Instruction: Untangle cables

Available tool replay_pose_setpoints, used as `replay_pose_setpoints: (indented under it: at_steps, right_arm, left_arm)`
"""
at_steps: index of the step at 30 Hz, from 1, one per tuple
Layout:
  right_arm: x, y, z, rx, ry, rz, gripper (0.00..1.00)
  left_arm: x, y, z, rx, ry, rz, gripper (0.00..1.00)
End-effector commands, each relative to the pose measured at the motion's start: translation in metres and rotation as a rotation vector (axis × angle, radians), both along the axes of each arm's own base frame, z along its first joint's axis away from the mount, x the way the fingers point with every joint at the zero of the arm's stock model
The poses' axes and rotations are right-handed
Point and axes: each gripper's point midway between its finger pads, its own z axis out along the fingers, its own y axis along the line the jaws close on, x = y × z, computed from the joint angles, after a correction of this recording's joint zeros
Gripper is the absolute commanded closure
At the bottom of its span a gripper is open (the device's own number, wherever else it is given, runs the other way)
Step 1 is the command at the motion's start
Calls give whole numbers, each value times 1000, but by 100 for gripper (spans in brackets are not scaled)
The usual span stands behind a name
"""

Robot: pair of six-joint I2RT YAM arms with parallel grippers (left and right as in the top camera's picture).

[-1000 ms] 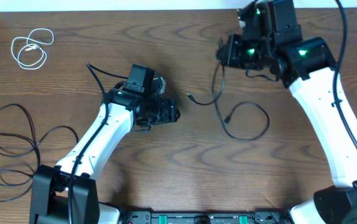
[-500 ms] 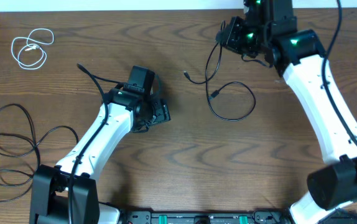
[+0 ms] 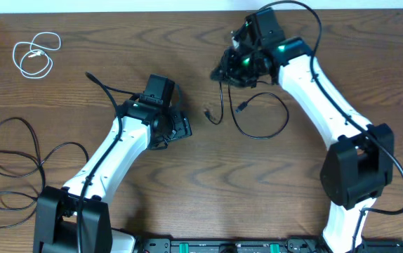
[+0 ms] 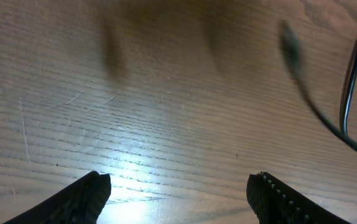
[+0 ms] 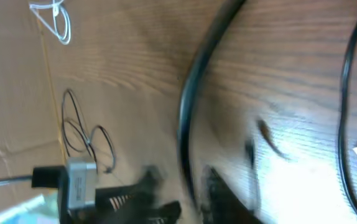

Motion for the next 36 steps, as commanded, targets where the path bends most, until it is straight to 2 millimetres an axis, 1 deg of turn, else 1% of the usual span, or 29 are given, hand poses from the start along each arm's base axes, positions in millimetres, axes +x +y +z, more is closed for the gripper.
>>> replay_pose_setpoints:
  at_steps: [1, 2, 3, 5, 8, 10, 11, 13, 14, 16, 18, 22, 23, 25, 27, 29, 32, 34, 36]
  right_arm:
    - [-5, 4, -5, -24, -27, 61, 45]
    - [-7, 3, -5, -37, -36, 78, 41]
    - [-11, 3, -4, -44, -42, 94, 39]
    - [-16, -1, -4, -78, -43, 107, 37]
    - [-22, -18, -6, -184, -52, 96, 35]
    - [-25, -37, -6, -285, -66, 77, 25]
    - [-27, -44, -4, -321, -74, 76, 18]
    - [-32, -59, -2, -395, -89, 82, 10]
    - [-34, -67, -1, -435, -95, 85, 9]
    - [-39, -79, 2, -490, -100, 95, 7]
    - [-45, -85, 8, -507, -109, 118, 7]
    - [-50, -96, 28, -512, -153, 130, 4]
    - [-50, -102, 34, -524, -166, 115, 1]
    - [-48, -118, 42, -569, -186, 77, 1]
    - [-45, -138, 45, -635, -193, 29, 1]
    - [-44, -159, 44, -696, -172, -11, 1]
    - [-47, -174, 35, -712, -111, -28, 1]
    - [-51, -177, 27, -708, -70, -23, 1]
    - [-54, -171, 19, -682, -43, 1, 2]
  left_arm:
    - [-4, 4, -7, 20, 21, 8, 24]
    - [-4, 4, -7, 20, 21, 8, 24]
    - [-4, 4, -7, 20, 21, 8, 24]
    - [-4, 3, -7, 20, 20, 8, 24]
    - [-4, 3, -7, 20, 20, 8, 24]
    - [-4, 3, -7, 20, 20, 8, 24]
    - [-4, 3, -7, 20, 20, 8, 24]
    - [-4, 3, -7, 20, 20, 8, 24]
    - [-4, 3, -7, 20, 20, 8, 24]
    - [-3, 3, -7, 20, 20, 8, 24]
    - [-3, 3, -7, 19, 18, 8, 24]
    - [-3, 3, -7, 19, 17, 8, 24]
    - [-3, 3, -7, 19, 17, 8, 24]
    - [-3, 3, -7, 19, 18, 8, 24]
    - [-3, 3, -7, 19, 17, 8, 24]
    - [-3, 3, -7, 19, 17, 8, 24]
    - [-3, 3, -7, 19, 17, 8, 24]
    - [-3, 3, -7, 19, 17, 8, 24]
    - [-3, 3, -7, 19, 16, 8, 24]
